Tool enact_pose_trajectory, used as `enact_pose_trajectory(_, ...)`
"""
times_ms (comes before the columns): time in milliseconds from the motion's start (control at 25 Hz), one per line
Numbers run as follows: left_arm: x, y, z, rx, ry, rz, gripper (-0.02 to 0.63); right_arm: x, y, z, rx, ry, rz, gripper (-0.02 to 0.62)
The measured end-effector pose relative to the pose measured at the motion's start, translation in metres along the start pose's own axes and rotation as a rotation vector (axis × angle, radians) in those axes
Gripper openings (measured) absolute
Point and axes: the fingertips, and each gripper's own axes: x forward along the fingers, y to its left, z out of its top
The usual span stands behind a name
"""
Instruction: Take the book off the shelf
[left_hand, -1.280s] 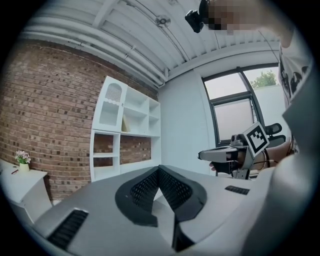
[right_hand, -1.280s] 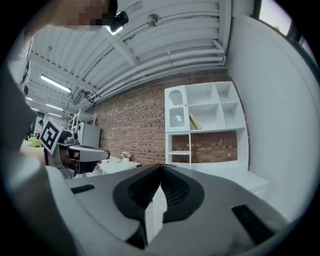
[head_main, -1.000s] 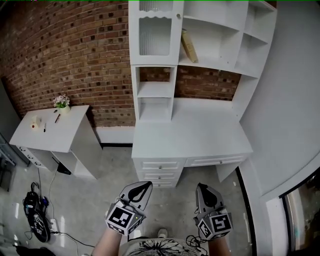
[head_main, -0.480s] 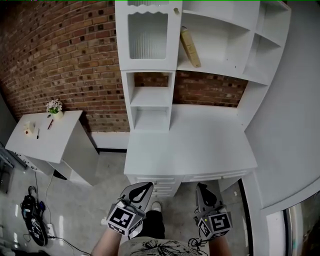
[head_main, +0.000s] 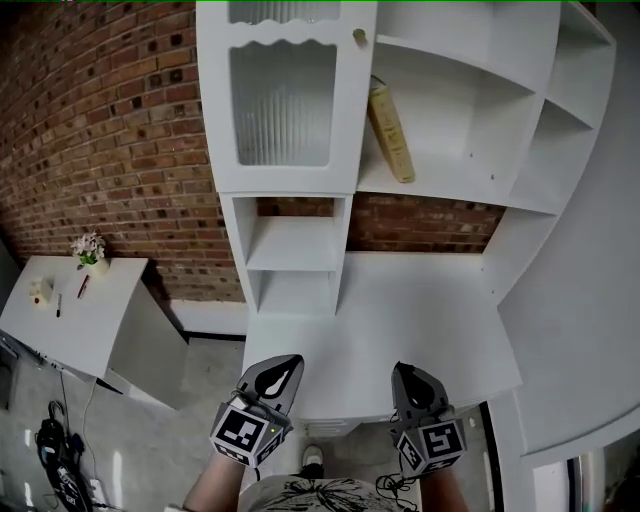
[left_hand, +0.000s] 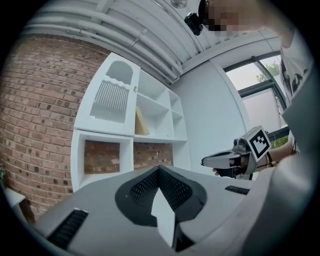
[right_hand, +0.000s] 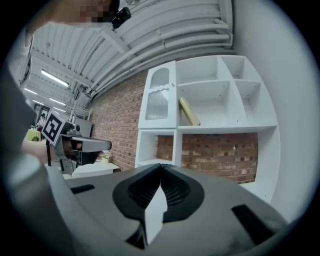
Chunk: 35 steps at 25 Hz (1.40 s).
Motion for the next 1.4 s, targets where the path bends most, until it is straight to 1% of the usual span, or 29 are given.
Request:
enact_pose_trajectory(120,0.036,0.033,0.010,0.008,-0.017,0.029,0.002,0.046,-0.027,0.017,-0.003,-0.028,-0.041,0.008)
enact_pose_trajectory(200,0.057,0.050,0.017,0.037,-0.015,0.059,0.002,0.073,-0.042,0.030,-0.007,-0.049,-0.069,0.008)
enact_pose_trajectory(280,0.076,0.059,0.024,0.060,-0.016,0.066,0.002,0.095,-0.052,0.042,-0.015,-0.067,-0.081,0.008)
enact_pose_trajectory(400,0.102,0.062,0.029,0.033,-0.034,0.037,0.002,0.120,-0.065,0.054,-0.011,-0.074,-0.075,0.008)
enact_pose_trajectory(480,0.115,0.065,0.031,0.019,-0.040,0.039,0.002,0.132,-0.074,0.059,-0.010,-0.074,-0.071,0.008)
enact_pose_trajectory(640,0.132,0.080,0.034,0.020,-0.017,0.100,0.002,0.154,-0.093,0.077,-0.039,-0.092,-0.077,0.008)
enact_pose_trajectory(800,0.146,0.091,0.052,0.001,-0.030,0.151,0.002,0.180,-0.111,0.113,-0.067,-0.113,-0.068,0.008)
enact_pose_trajectory(880,0.156,0.092,0.059,0.000,-0.044,0.157,0.002,0.194,-0.123,0.134,-0.066,-0.125,-0.061,0.009)
enact_pose_trajectory(920,0.161,0.093,0.062,0.005,-0.049,0.158,0.002,0.202,-0.128,0.145,-0.065,-0.133,-0.053,0.045)
enact_pose_trajectory(960,0.165,0.093,0.064,0.010,-0.052,0.158,0.002,0.211,-0.132,0.157,-0.065,-0.141,-0.045,0.096)
enact_pose_trajectory(1000,0.169,0.093,0.066,0.015,-0.053,0.159,0.002,0.219,-0.136,0.169,-0.069,-0.151,-0.042,0.127)
enact_pose_trajectory(1120,0.178,0.095,0.072,0.017,-0.057,0.160,0.002,0.241,-0.153,0.203,-0.110,-0.176,-0.077,0.263)
enact_pose_trajectory(1160,0.181,0.097,0.074,0.016,-0.058,0.162,0.002,0.249,-0.159,0.213,-0.132,-0.178,-0.092,0.298)
enact_pose_trajectory(1240,0.185,0.100,0.076,0.018,-0.058,0.167,0.002,0.265,-0.168,0.231,-0.162,-0.179,-0.108,0.351)
enact_pose_trajectory(1320,0.190,0.104,0.076,0.024,-0.054,0.172,0.002,0.281,-0.175,0.243,-0.158,-0.173,-0.102,0.414)
enact_pose_trajectory(1400,0.193,0.107,0.074,0.027,-0.048,0.176,0.002,0.298,-0.179,0.248,-0.149,-0.147,-0.088,0.423)
